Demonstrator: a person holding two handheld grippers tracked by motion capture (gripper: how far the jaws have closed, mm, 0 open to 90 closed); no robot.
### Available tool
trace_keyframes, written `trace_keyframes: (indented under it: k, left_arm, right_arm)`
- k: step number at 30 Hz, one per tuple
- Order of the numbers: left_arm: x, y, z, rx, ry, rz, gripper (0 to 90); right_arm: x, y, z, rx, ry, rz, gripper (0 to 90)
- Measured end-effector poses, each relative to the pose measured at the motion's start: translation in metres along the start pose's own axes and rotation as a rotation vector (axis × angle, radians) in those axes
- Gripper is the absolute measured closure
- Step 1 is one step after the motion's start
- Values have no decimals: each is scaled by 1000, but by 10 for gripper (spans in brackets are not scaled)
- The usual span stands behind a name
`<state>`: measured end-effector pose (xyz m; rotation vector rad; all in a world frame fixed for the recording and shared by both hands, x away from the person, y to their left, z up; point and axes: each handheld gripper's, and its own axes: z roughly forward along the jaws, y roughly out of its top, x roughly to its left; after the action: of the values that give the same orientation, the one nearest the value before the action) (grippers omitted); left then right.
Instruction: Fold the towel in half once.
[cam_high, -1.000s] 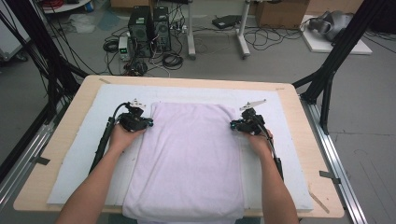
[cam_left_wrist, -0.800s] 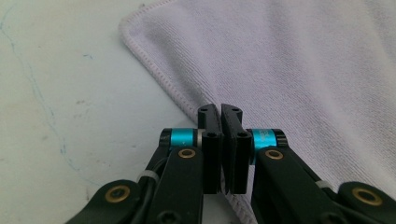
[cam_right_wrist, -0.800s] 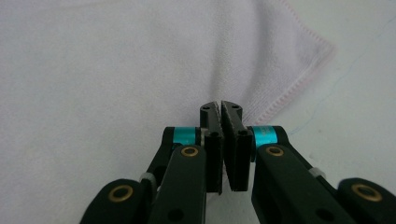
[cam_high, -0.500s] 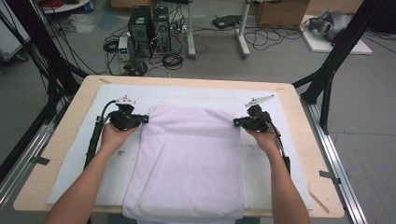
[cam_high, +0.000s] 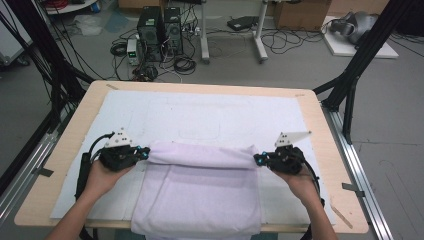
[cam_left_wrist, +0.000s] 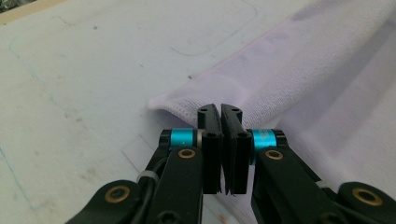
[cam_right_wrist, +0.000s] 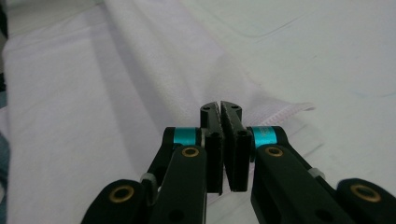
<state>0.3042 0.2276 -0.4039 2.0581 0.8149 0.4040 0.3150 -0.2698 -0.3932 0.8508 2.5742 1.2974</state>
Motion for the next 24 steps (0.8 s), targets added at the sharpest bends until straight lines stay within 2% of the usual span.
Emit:
trace_keyframes:
  k: [2, 3, 4, 5, 6, 8, 10, 12, 15, 16, 18, 20, 21, 22, 23, 24]
  left_arm:
    - [-5, -13, -2, 6, -34, -17, 860]
    - [-6, -17, -1, 29, -31, -8, 847]
    - [-7, -22, -2, 38, -36, -11, 805]
    - [-6, -24, -2, 44, -42, -16, 765]
    - [-4, -25, -3, 42, -47, -32, 725]
    - [0, -22, -4, 26, -49, -48, 665]
    - [5, -13, -3, 4, -46, -58, 636]
    - [12, -3, 4, -12, -54, -82, 616]
    - [24, 10, 24, 8, -42, -117, 588]
    - [26, 13, 30, 15, -32, -122, 573]
    - [33, 14, 44, 35, -38, -169, 525]
    - [36, 10, 55, 93, -39, -176, 495]
    - [37, 7, 62, 145, -46, -172, 491]
    - [37, 5, 64, 165, -56, -160, 552]
    - [35, 3, 65, 150, -45, -137, 618]
    - [34, 4, 64, 144, -60, -122, 718]
  right_arm:
    - [7, -11, 2, 18, 21, 5, 879]
    - [8, -19, 5, 45, 41, 17, 874]
    - [8, -23, 7, 65, 47, 17, 859]
    - [8, -28, 9, 81, 60, 26, 806]
    - [7, -30, 8, 80, 62, 38, 758]
    - [4, -28, 4, 33, 57, 57, 680]
    - [-4, -19, 1, -8, 26, 72, 606]
    - [-14, -13, 2, -13, -5, 89, 587]
    - [-30, -5, 14, 14, -59, 116, 533]
    - [-35, -3, 21, 24, -50, 136, 515]
    - [-40, -3, 31, 53, -46, 153, 486]
    - [-43, -4, 42, 77, -13, 182, 480]
    - [-43, -5, 46, 88, -4, 191, 483]
    - [-43, -5, 50, 110, 6, 189, 523]
    - [-43, -5, 53, 122, 11, 178, 559]
    - [-41, -5, 56, 142, 6, 160, 610]
